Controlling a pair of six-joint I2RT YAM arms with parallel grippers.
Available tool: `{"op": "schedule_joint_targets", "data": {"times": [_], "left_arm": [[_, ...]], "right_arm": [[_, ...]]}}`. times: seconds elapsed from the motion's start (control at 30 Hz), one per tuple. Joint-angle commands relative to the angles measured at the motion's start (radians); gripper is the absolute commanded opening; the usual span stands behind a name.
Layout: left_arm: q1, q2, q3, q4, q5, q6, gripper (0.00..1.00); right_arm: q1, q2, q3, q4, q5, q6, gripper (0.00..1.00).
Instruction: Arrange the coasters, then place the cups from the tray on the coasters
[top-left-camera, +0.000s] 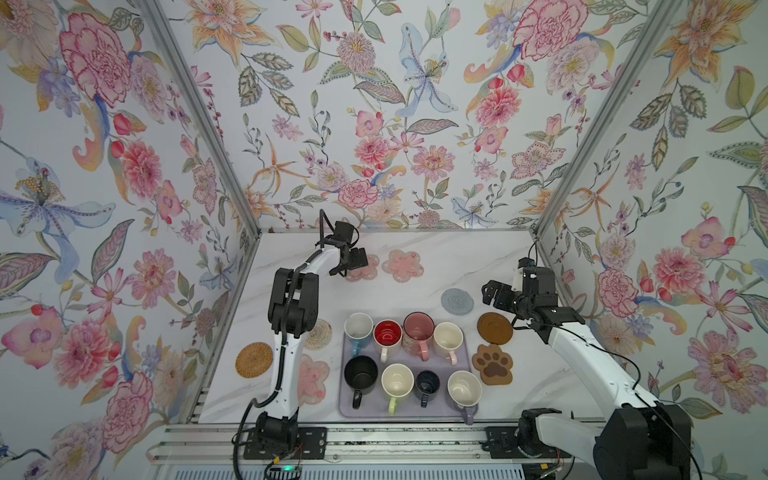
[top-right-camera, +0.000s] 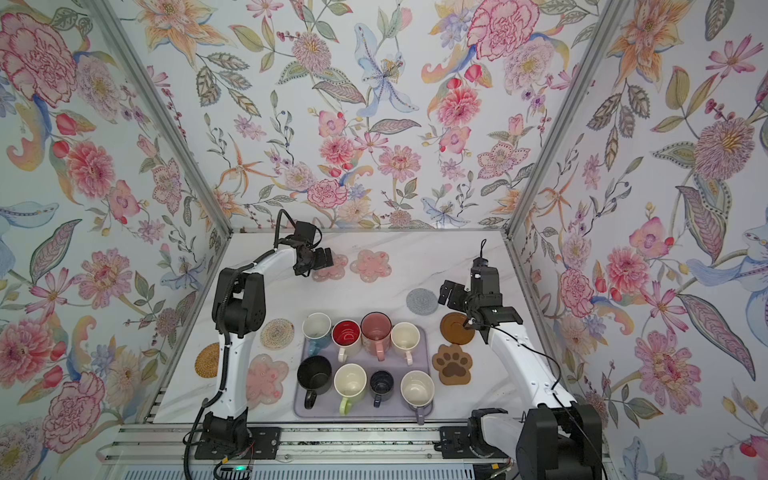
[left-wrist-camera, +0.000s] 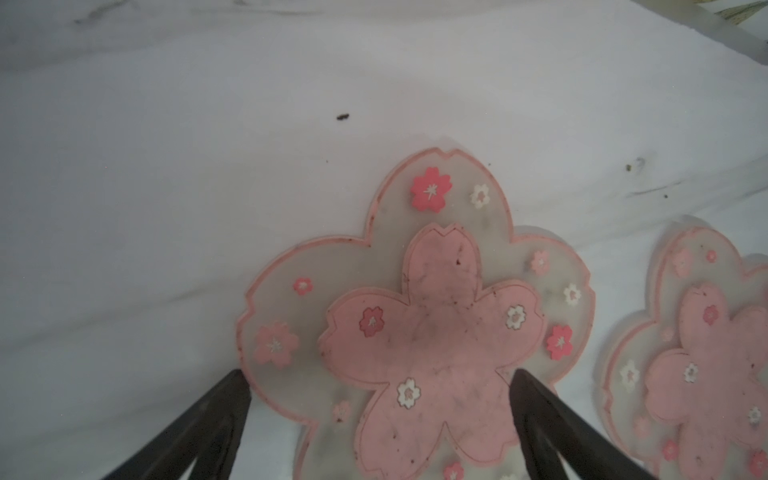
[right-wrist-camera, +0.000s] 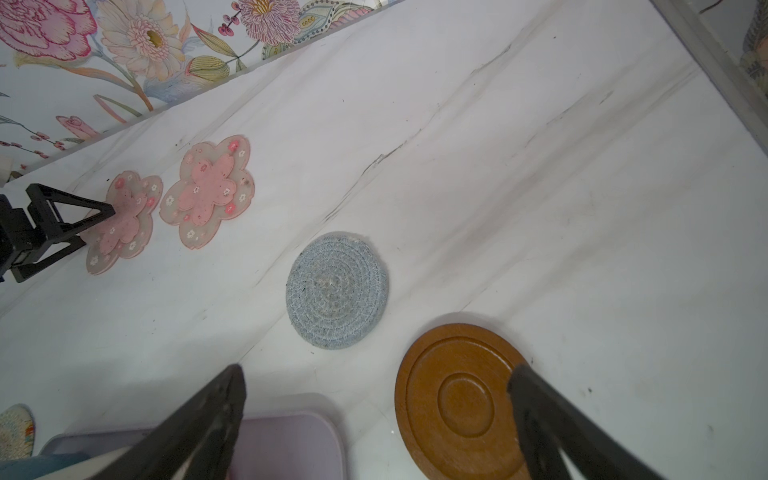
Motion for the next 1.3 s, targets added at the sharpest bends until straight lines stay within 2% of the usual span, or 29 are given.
{"op": "schedule_joint_targets", "data": {"times": [0.0, 0.2, 0.53, 0.9, 1.1, 1.27], "left_arm": [[-0.010, -0.035, -0.032, 0.002, 0.039, -0.024, 0.99], [-0.012, -0.065, -0.047, -0.003, 0.014, -0.018, 0.99], [-0.013, -0.218, -0.140, 0.064, 0.013, 0.008, 0.99], [-0.015, -0.250, -0.180, 0.074, 0.005, 0.010, 0.99], [-0.014, -0.434, -0.348, 0.193, -0.035, 0.046, 0.99], [-0.012, -0.704, -0.633, 0.338, -0.090, 0.078, 0.99]], "right_arm": [[-0.006, 0.004, -0.023, 0.006, -0.008, 0.015, 0.99], [-0.008, -0.004, -0.023, 0.005, -0.008, 0.017, 0.99], [-0.010, -0.009, -0.026, 0.005, -0.013, 0.019, 0.99], [-0.011, 0.003, -0.027, -0.005, -0.020, 0.025, 0.99], [-0.009, 0.076, -0.001, -0.015, -0.046, 0.023, 0.99], [0.015, 0.171, 0.042, -0.004, -0.055, 0.020, 0.99]]}}
